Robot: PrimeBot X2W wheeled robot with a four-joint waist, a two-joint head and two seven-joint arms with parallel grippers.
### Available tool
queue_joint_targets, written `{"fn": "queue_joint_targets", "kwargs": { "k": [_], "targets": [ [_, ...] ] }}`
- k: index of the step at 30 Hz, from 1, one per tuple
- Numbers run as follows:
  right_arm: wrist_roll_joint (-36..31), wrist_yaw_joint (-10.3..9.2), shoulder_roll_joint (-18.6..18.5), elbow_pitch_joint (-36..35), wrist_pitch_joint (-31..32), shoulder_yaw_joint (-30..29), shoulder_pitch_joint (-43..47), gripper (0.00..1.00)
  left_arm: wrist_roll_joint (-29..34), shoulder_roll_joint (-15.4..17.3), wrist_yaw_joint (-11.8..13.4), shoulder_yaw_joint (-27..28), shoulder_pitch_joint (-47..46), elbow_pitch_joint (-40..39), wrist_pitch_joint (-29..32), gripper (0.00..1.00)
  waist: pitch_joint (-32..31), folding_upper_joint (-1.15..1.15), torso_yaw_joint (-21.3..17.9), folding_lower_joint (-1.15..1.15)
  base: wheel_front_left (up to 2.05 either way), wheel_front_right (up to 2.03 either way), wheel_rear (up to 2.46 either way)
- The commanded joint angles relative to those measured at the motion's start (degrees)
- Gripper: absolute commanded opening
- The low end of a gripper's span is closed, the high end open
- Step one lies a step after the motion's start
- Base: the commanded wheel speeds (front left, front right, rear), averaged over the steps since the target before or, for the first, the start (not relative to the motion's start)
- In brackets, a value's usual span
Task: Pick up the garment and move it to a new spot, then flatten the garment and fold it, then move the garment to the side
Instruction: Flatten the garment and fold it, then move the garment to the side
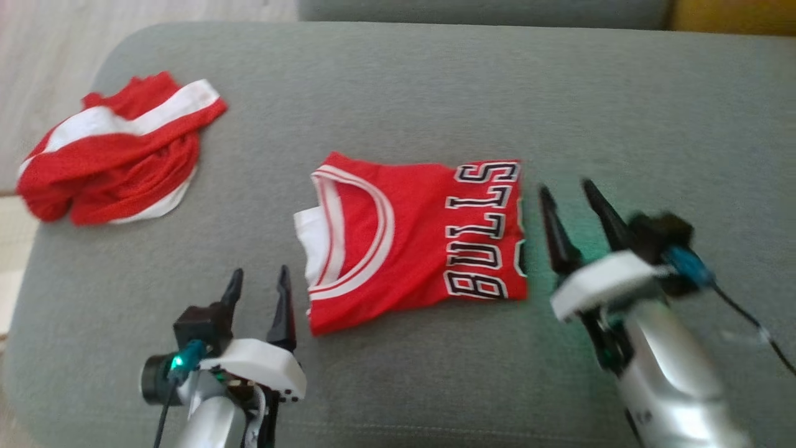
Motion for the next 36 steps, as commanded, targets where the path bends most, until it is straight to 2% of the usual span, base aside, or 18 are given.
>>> {"fn": "queue_joint_targets", "kwargs": {
  "k": [1,5,10,15,29,36],
  "targets": [
    [-0.9,0.37,1.1,-2.3,-0.7,-0.1,0.0,1.0,0.8,0.4,0.4,2.2,-1.2,-1.8,-0.7,1.0,-0.6,0.0,-1.5,0.0,0.0,0.0,0.0],
    [-3.5,0.37,1.3,-5.1,-0.7,-6.1,4.2,1.0,1.8,0.4,0.6,4.4,-0.3,-1.7,-0.7,1.0,-1.4,0.0,-3.6,0.0,0.0,0.0,0.0],
    [-2.5,0.37,1.4,-7.4,-0.7,-7.6,7.6,1.0,2.7,0.4,0.5,6.9,1.0,-1.6,-0.7,1.0,-2.4,0.0,-6.0,0.0,0.0,0.0,0.0],
    [-1.9,0.37,1.4,-8.1,-0.7,-8.2,9.4,1.0,3.1,0.4,0.1,7.9,1.9,-1.3,-0.7,1.0,-3.3,0.0,-6.7,0.0,0.0,0.0,0.0],
    [-0.4,0.37,1.4,-7.9,-0.7,-6.1,10.9,1.0,3.0,0.4,-0.1,7.8,3.1,-0.8,-0.7,1.0,-3.9,0.0,-6.3,0.0,0.0,0.0,0.0],
    [2.7,0.37,1.4,-5.0,-0.5,0.2,7.2,1.0,2.6,0.4,-0.5,5.9,2.0,-1.4,-0.7,1.0,-1.7,0.0,-2.8,0.0,0.0,0.0,0.0]
  ]
}}
